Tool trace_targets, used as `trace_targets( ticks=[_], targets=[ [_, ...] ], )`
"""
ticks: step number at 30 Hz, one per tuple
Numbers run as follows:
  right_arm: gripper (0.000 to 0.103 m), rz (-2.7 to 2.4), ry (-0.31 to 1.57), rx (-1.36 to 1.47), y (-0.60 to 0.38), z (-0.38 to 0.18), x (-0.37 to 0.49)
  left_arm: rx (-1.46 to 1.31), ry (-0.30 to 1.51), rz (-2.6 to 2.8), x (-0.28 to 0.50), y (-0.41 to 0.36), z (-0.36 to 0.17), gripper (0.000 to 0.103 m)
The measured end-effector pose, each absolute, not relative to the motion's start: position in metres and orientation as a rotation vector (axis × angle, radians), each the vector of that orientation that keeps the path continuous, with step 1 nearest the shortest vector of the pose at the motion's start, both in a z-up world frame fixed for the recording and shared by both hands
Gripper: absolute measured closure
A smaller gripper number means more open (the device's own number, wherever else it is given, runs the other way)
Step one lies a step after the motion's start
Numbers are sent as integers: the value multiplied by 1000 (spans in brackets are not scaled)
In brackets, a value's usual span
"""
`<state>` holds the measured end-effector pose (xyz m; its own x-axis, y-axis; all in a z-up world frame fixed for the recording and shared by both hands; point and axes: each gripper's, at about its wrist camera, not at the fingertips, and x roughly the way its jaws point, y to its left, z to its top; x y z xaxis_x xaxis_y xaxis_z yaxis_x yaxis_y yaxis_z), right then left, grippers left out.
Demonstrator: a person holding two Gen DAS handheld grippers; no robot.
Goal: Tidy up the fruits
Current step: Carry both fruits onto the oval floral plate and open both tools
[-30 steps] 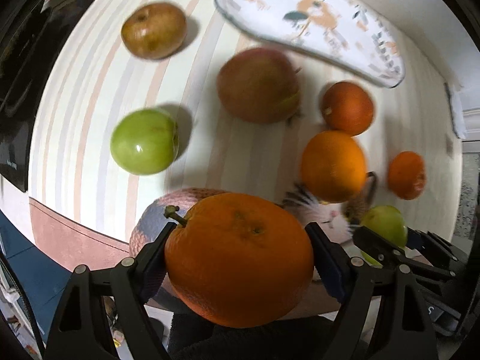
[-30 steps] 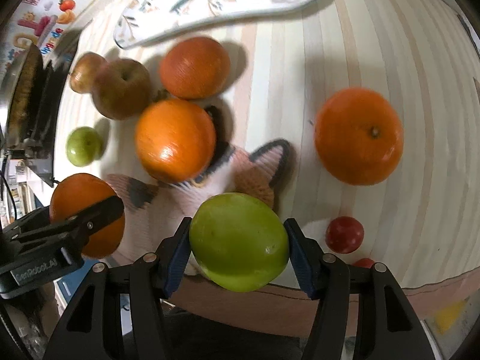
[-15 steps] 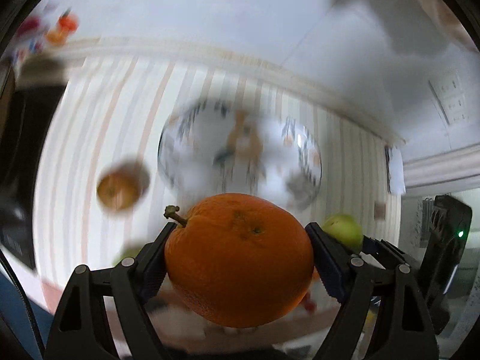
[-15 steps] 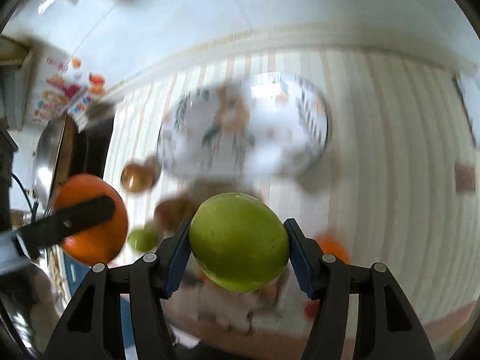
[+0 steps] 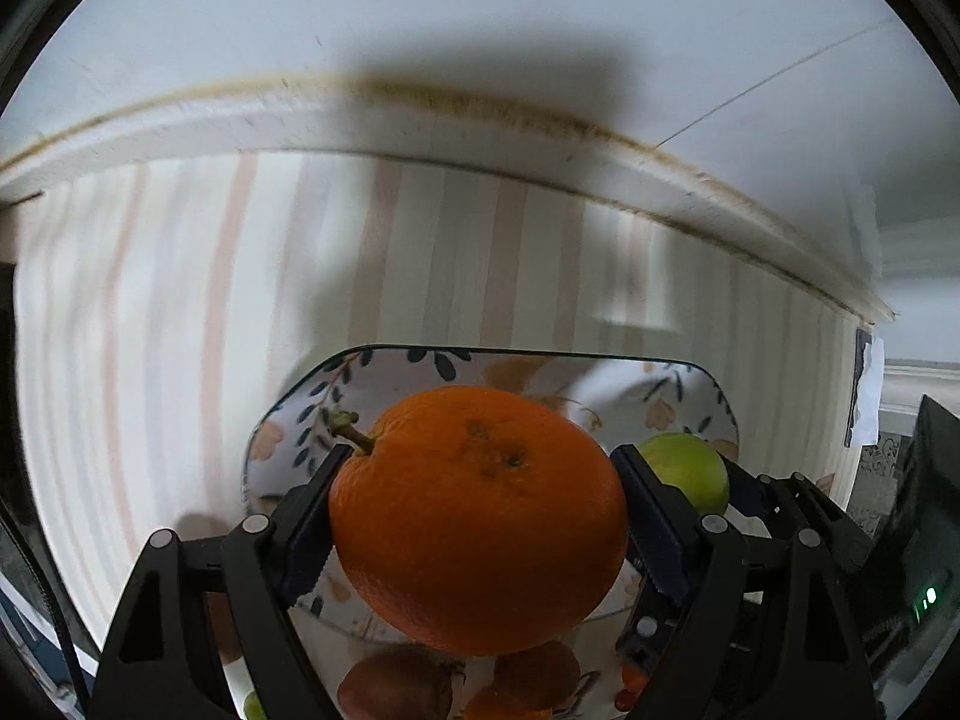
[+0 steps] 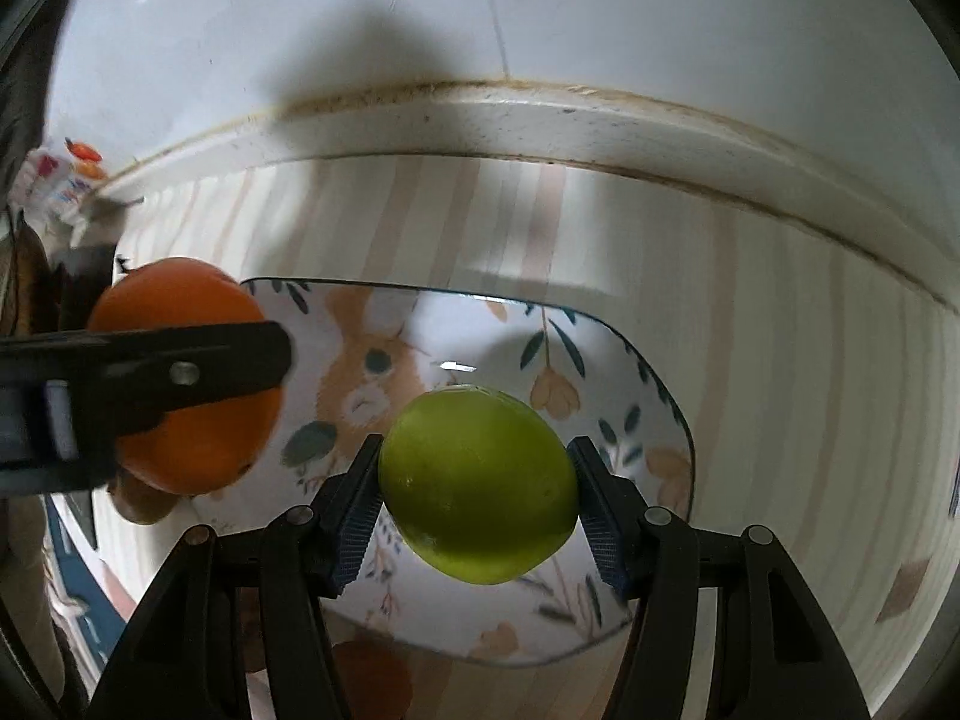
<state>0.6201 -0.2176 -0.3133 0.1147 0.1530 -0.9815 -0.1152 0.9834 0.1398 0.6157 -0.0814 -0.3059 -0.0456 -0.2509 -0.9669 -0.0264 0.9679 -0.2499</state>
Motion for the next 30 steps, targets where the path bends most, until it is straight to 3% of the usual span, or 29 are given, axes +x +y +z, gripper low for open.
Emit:
trace_targets(
  ticks=[13, 15, 16, 19, 22, 30],
  targets=[
    [39, 249, 1518, 9, -212, -345, 644, -168, 1687, -101, 609, -80, -335, 19],
    [29, 244, 1536, 11, -213, -344, 645, -135, 1684, -93, 607, -83, -334, 18],
    [19, 244, 1540, 14, -214, -343, 646, -127, 1684, -89, 607, -85, -334, 18],
    [10, 228, 1557, 35, -219, -339, 646, -130, 1694, -84, 606, -87, -334, 18],
    [8, 212, 1566, 64, -226, -332, 645, -148, 1654, -81, 603, -85, -321, 12],
    [8, 137, 1558, 97, -246, -309, 622, -65, 1529, -32, 588, -75, -265, 12]
  ],
)
